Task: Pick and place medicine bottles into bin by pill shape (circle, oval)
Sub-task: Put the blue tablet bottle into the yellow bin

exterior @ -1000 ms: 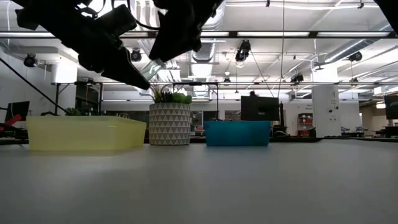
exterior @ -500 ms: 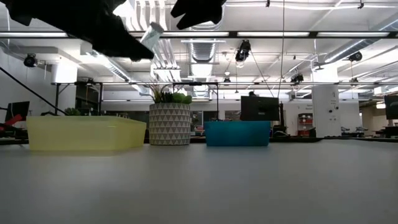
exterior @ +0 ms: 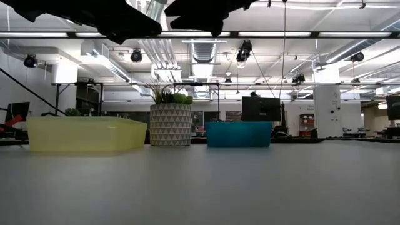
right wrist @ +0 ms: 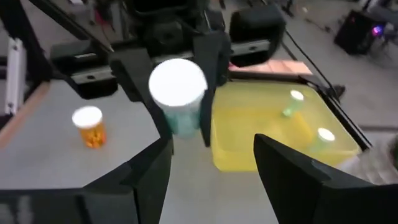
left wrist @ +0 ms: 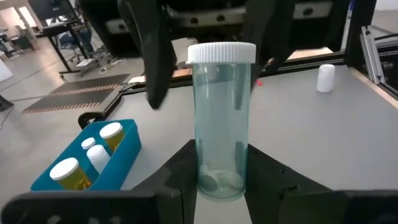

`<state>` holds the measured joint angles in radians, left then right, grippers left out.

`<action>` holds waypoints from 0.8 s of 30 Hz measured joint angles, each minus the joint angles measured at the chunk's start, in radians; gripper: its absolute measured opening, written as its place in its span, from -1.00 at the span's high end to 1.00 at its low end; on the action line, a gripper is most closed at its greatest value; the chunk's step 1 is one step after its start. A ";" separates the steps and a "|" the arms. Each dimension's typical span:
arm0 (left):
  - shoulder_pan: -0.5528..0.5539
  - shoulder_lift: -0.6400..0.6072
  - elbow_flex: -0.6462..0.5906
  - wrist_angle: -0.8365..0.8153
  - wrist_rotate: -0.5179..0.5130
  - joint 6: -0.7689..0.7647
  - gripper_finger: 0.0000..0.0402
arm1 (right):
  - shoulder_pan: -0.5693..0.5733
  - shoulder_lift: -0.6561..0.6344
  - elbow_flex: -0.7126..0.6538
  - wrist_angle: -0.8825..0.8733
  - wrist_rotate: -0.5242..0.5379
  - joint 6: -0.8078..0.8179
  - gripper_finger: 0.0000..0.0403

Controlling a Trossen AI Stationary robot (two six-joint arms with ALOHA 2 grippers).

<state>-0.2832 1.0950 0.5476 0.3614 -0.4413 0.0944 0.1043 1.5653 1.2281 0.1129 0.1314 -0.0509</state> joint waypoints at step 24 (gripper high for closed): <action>0.003 0.020 0.000 0.073 -0.007 0.024 0.58 | 0.005 0.151 -0.136 0.619 -0.036 -0.106 0.15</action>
<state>-0.2806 1.1153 0.5472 0.4343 -0.4486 0.1183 0.1095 1.7161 1.0924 0.7315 0.0957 -0.1569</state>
